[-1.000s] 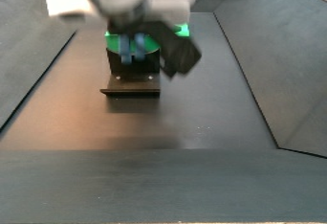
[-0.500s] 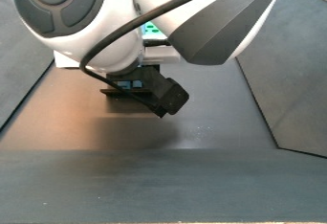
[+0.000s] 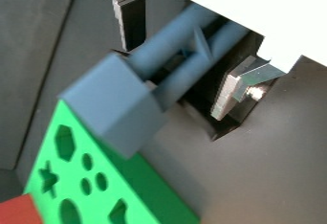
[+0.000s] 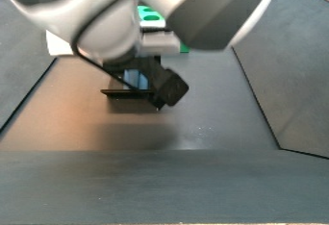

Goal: Pick up the 3 prong object. Move up. Place the 3 prong object on the fixture. Regrasp the 3 prong object. Move to above the board. Insert the 3 prong object.
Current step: Regrasp the 3 prong object.

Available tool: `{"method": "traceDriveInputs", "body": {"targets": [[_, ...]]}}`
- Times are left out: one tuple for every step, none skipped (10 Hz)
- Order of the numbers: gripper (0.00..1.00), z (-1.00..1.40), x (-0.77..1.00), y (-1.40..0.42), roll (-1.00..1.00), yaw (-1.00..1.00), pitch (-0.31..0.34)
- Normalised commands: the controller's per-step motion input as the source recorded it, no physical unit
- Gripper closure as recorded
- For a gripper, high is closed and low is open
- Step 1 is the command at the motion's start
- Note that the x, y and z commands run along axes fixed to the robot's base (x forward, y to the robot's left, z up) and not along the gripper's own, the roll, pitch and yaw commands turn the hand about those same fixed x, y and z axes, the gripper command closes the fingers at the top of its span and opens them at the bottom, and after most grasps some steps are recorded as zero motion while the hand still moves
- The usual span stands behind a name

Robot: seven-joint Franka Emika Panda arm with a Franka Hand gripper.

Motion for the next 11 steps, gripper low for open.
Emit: {"method": "traceDriveInputs", "body": {"targets": [[0.0,1.0,-0.03,0.0,0.0,0.03,-0.02],[0.0,1.0,-0.04,0.0,0.01,0.03,-0.016],[0.0,0.83,-0.05,0.01,0.01,0.03,-0.005],[0.0,0.64,-0.04,0.0,0.01,0.04,0.005],[0.0,0.45,-0.04,0.01,0.01,0.03,0.014],[0.0,0.18,-0.04,0.01,0.01,0.03,0.024],[0.0,0.96,-0.02,-1.0,1.0,0.01,0.059],[0.0,0.95,-0.02,-1.0,1.0,0.01,0.058],[0.0,0.95,-0.04,-1.0,1.0,0.01,0.051],[0.0,0.9,-0.08,-1.0,1.0,0.01,0.042],[0.0,0.77,-0.08,-0.92,1.0,0.01,0.038]]}}
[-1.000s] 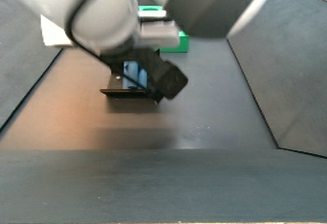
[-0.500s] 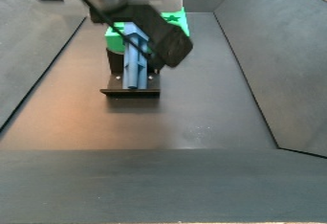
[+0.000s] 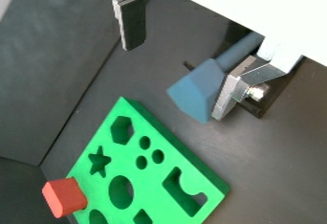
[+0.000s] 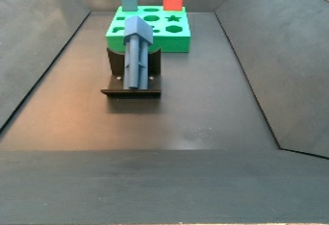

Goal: Pick up the 3 prong object. Move up. Place the 3 prong object on the fixture. Regrasp the 3 prong object. Move to above the board. Insert the 3 prong object.
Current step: Regrasp the 3 prong object.

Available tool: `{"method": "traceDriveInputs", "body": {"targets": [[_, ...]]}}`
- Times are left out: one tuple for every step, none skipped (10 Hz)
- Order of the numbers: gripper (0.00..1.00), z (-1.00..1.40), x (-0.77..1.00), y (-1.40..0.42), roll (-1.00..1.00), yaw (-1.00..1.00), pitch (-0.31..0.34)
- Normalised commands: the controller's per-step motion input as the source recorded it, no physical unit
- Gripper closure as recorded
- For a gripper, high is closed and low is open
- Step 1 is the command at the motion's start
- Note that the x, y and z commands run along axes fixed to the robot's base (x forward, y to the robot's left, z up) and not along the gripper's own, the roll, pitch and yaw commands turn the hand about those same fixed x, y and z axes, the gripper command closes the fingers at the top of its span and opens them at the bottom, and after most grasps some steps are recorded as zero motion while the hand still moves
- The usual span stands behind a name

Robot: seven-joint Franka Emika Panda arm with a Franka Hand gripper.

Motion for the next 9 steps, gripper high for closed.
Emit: {"method": "traceDriveInputs", "body": {"targets": [[0.0,0.45,-0.04,-0.66,1.0,0.01,0.036],[0.0,0.19,-0.02,-0.45,1.0,0.01,0.036],[0.0,0.03,0.01,-0.18,1.0,0.01,0.034],[0.0,0.04,0.0,-0.06,1.0,0.01,0.035],[0.0,0.03,0.0,-0.04,1.0,0.01,0.034],[0.0,0.02,0.01,-0.04,1.0,0.01,0.032],[0.0,0.01,0.01,-0.02,1.0,0.02,0.03],[0.0,0.01,0.01,-0.02,1.0,0.02,0.03],[0.0,0.01,0.01,-0.02,1.0,0.02,0.032]]}}
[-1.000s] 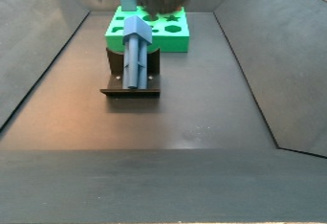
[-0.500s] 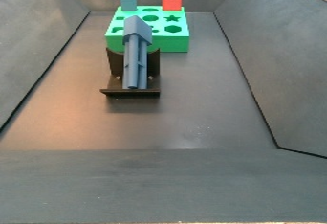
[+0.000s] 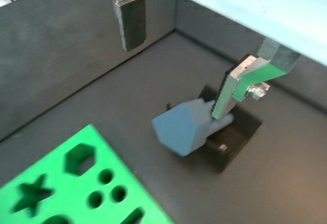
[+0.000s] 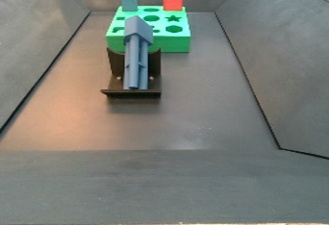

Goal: Pick up the 3 prong object. Move up. Place the 3 prong object on the fixture. Regrasp the 3 prong object. Move to above the board. Insert the 3 prong object.
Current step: Regrasp the 3 prong object.

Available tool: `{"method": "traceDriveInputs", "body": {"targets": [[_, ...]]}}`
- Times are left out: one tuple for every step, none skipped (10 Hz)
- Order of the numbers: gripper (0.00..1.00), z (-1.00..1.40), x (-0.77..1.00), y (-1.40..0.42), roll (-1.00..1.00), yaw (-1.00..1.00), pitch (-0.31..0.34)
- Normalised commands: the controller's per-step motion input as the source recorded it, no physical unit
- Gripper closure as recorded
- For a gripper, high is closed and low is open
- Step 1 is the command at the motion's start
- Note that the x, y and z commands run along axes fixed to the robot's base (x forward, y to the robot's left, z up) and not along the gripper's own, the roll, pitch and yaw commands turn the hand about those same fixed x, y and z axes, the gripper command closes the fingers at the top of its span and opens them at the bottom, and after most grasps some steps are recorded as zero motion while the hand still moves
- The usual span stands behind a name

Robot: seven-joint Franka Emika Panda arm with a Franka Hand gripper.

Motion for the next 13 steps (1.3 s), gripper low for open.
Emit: {"method": "traceDriveInputs", "body": {"targets": [[0.0,0.01,0.01,-0.02,1.0,0.02,0.038],[0.0,0.01,0.02,-0.02,1.0,0.02,0.045],[0.0,0.0,0.03,-0.03,1.0,0.02,0.051],[0.0,-0.01,0.05,-0.03,1.0,0.03,0.061],[0.0,-0.01,0.06,-0.03,1.0,0.03,0.071],[0.0,-0.01,0.08,-0.03,1.0,0.04,0.088],[0.0,-0.01,0.09,-0.04,1.0,0.04,0.103],[0.0,-0.01,0.1,-0.04,1.0,0.05,0.122],[0.0,-0.01,0.11,-0.04,1.0,0.06,0.14],[0.0,-0.02,0.12,-0.05,1.0,0.08,0.166],[0.0,-0.02,0.13,-0.05,1.0,0.1,0.186],[0.0,-0.01,0.13,-0.05,1.0,0.13,0.207],[0.0,-0.02,0.15,-0.05,1.0,0.17,0.237]]}}
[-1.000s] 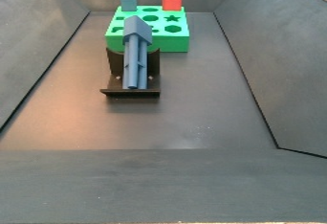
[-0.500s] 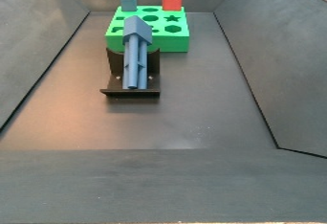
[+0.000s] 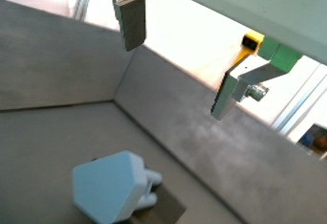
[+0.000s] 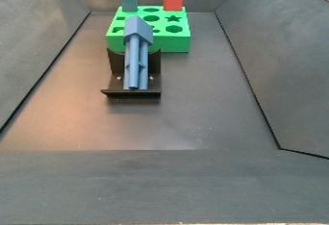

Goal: Pick up the 3 prong object. Move up. Place the 3 prong object on the fixture. Regrasp the 3 prong object. Move to above the board. Insert the 3 prong object.
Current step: Regrasp the 3 prong object.

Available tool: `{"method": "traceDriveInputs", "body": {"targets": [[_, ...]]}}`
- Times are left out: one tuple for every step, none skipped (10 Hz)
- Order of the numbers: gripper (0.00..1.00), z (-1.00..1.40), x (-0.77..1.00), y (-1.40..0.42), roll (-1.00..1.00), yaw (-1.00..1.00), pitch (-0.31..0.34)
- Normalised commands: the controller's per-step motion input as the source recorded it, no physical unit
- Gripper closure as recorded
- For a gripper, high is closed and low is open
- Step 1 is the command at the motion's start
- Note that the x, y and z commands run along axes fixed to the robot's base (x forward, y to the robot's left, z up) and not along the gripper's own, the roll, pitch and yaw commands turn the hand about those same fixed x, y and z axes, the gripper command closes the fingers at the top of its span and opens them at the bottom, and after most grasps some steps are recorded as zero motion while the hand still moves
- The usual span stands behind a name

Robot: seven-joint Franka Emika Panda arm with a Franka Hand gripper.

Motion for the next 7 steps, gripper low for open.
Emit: {"method": "traceDriveInputs", "body": {"targets": [[0.0,-0.02,0.17,-0.06,0.97,0.24,0.259],[0.0,-0.02,0.19,-0.06,0.85,0.25,0.237],[0.0,-0.02,0.22,-0.06,0.63,0.27,0.184],[0.0,-0.02,0.25,-0.06,0.46,0.28,0.146],[0.0,-0.02,0.28,-0.06,0.3,0.28,0.107],[0.0,-0.01,0.29,-0.05,0.2,0.27,0.051],[0.0,-0.01,0.28,-0.05,0.17,0.24,0.007]]}}
